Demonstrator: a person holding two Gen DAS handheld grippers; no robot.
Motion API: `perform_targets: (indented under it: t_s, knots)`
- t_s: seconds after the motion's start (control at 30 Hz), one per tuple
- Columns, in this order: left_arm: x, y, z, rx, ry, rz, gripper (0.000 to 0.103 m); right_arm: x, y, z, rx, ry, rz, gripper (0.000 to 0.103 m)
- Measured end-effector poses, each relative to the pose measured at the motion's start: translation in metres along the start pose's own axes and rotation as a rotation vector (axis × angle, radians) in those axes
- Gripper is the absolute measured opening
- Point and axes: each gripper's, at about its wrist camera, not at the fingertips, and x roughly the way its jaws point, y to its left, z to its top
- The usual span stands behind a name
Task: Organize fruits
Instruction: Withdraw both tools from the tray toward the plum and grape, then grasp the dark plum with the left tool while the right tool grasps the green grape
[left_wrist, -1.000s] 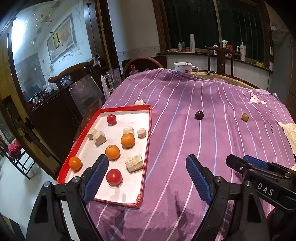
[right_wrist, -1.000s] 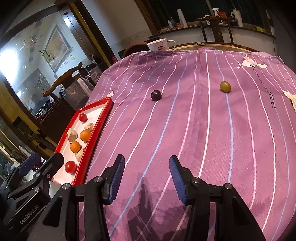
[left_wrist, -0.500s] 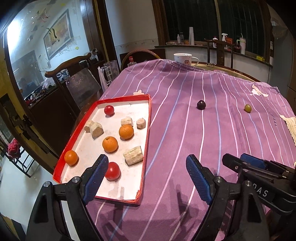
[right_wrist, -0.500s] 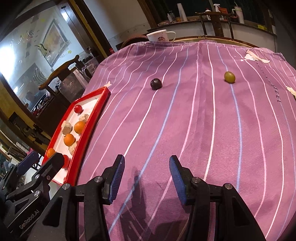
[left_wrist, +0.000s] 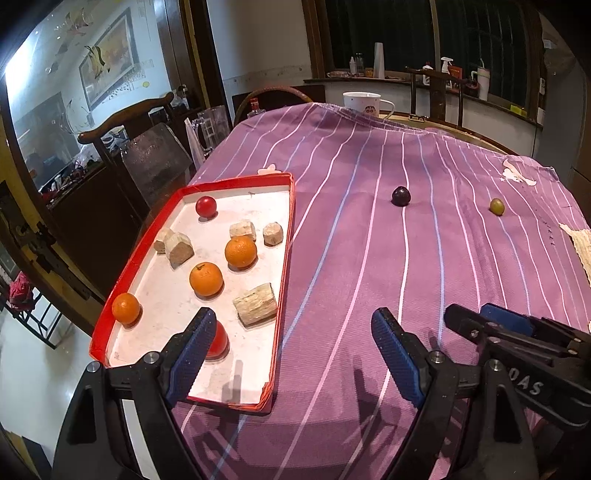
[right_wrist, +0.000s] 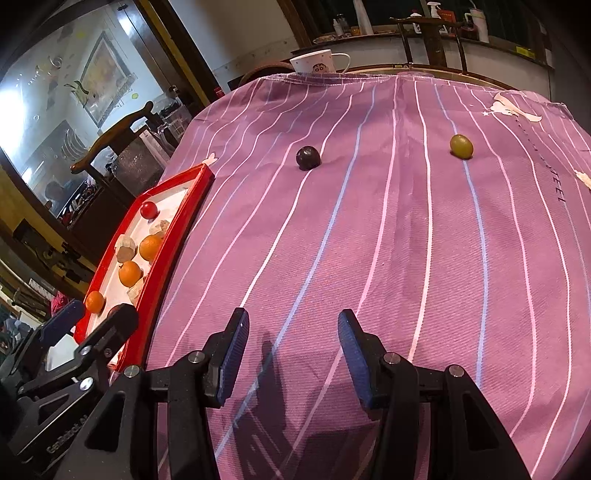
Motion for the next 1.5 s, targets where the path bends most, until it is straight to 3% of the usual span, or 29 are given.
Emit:
perform_targets:
  t_s: [0.13, 0.4, 0.63, 0.83, 1.0, 1.13, 1.2, 1.37, 1.4, 1.47, 1.5]
  knots:
    - [0.005, -0.001, 0.006, 0.004, 0.011, -0.021, 0.085, -0.015, -0.009, 0.011, -0.005, -0.015, -0.015, 0.055]
    - [0.021, -0.011, 0.015, 0.051, 0.031, -0.012, 0.085, -0.049, -0.060, 0.046, -0.014, -0.083, -0.195, 0.055]
    - [0.031, -0.018, 0.018, 0.062, 0.073, -0.059, 0.085, -0.071, -0.103, 0.063, 0.044, -0.131, -0.251, 0.055]
    - [0.025, -0.013, 0.056, 0.039, 0.084, -0.191, 0.085, -0.115, -0.116, 0.095, 0.060, -0.258, -0.299, 0.055]
    - [0.012, -0.008, 0.113, -0.003, 0.021, -0.252, 0.085, -0.149, -0.106, 0.146, 0.042, -0.412, -0.295, 0.058]
    - [0.025, -0.014, 0.148, -0.033, 0.019, -0.237, 0.092, -0.125, -0.103, 0.171, 0.019, -0.436, -0.236, 0.059]
    - [0.047, -0.022, 0.154, -0.056, 0.070, -0.242, 0.092, -0.096, -0.104, 0.170, -0.008, -0.405, -0.197, 0.060]
    - [0.108, -0.044, 0.144, -0.134, 0.175, -0.361, 0.091, -0.035, -0.119, 0.158, -0.012, -0.310, -0.178, 0.058]
    - [0.119, -0.048, 0.141, -0.149, 0.200, -0.382, 0.088, -0.027, -0.125, 0.157, 0.006, -0.295, -0.176, 0.056]
    - [0.137, -0.054, 0.136, -0.171, 0.242, -0.430, 0.063, -0.012, -0.135, 0.156, 0.034, -0.262, -0.162, 0.054]
    - [0.149, -0.060, 0.134, -0.183, 0.270, -0.456, 0.058, -0.006, -0.139, 0.155, 0.041, -0.250, -0.159, 0.053]
